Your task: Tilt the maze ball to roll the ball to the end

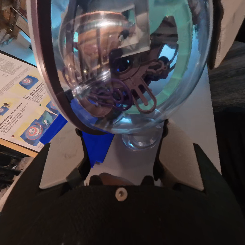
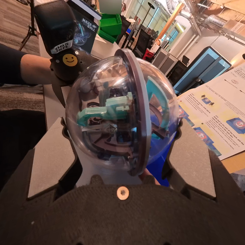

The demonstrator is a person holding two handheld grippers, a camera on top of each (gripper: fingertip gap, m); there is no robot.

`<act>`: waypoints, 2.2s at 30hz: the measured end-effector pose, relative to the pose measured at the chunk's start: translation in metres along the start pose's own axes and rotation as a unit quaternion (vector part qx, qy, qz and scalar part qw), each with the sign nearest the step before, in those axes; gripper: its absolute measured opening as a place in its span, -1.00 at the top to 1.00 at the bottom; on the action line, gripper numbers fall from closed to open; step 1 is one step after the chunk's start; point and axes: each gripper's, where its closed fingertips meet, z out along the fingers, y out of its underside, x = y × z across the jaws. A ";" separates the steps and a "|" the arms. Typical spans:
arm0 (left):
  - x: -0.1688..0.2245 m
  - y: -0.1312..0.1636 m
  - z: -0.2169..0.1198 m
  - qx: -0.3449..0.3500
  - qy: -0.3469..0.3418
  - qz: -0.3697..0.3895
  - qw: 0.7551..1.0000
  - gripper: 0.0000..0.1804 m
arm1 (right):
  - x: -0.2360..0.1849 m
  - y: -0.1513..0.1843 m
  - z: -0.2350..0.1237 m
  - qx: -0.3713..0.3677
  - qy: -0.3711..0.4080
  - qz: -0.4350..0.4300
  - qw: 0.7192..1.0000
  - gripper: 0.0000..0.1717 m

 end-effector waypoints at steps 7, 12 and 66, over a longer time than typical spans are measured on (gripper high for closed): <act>-0.004 -0.008 0.000 0.009 -0.036 0.038 0.999 -0.36 | 0.000 -0.002 -0.005 0.009 0.008 -0.039 0.999 -0.82; -0.006 -0.008 0.000 0.007 -0.055 0.056 0.997 -0.37 | 0.000 0.000 -0.005 0.011 0.012 -0.056 0.998 -0.82; -0.010 0.007 0.015 0.034 -0.138 0.105 0.984 -0.38 | -0.001 0.021 0.000 0.022 0.013 -0.139 0.990 -0.82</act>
